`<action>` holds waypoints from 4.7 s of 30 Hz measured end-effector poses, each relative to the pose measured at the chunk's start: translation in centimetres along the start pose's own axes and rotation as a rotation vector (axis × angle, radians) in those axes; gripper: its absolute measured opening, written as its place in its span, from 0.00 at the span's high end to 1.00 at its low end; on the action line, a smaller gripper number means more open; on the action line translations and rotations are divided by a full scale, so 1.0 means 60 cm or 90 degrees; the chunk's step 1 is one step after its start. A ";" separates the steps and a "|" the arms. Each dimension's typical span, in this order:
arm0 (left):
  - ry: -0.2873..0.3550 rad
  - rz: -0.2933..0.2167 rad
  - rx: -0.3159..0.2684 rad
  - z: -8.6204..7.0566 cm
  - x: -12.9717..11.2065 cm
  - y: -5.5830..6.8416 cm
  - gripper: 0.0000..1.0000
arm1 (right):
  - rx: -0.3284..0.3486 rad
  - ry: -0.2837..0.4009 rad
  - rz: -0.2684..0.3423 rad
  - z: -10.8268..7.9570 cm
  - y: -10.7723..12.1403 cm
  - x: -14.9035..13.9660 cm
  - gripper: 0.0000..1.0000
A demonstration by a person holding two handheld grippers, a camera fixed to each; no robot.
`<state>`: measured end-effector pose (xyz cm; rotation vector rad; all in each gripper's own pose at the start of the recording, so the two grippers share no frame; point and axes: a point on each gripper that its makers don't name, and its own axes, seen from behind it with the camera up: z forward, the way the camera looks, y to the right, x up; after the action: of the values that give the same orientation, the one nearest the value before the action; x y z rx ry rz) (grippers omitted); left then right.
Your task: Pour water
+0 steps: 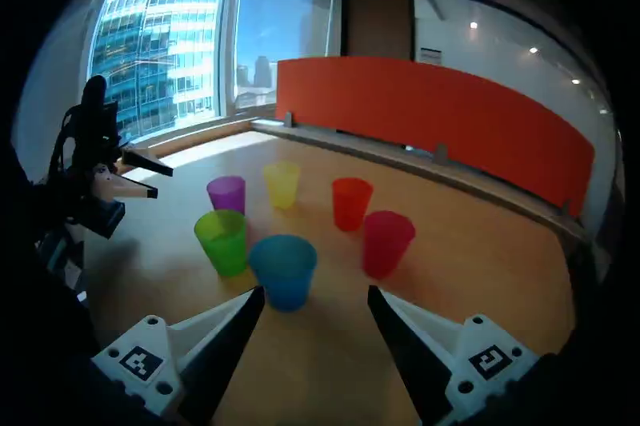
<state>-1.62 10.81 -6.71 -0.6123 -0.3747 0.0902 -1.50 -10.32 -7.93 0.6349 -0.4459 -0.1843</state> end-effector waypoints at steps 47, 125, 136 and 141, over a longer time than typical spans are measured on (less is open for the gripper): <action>0.260 0.004 0.373 -0.110 0.148 -0.170 0.01 | -0.462 0.302 0.098 -0.115 0.184 0.152 0.00; 0.238 -0.059 0.394 -0.026 0.027 -0.215 0.01 | -0.475 0.314 0.102 -0.148 0.178 0.190 0.00; 0.238 -0.059 0.394 -0.026 0.028 -0.214 0.01 | -0.467 0.300 0.098 -0.141 0.184 0.144 0.00; 0.238 -0.059 0.394 -0.025 0.028 -0.214 0.01 | -0.462 0.302 0.096 -0.137 0.194 0.129 0.00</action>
<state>0.15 -0.18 0.08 0.0069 -0.0005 -0.0011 9.51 0.91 -4.03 -0.0782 0.0490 -0.0384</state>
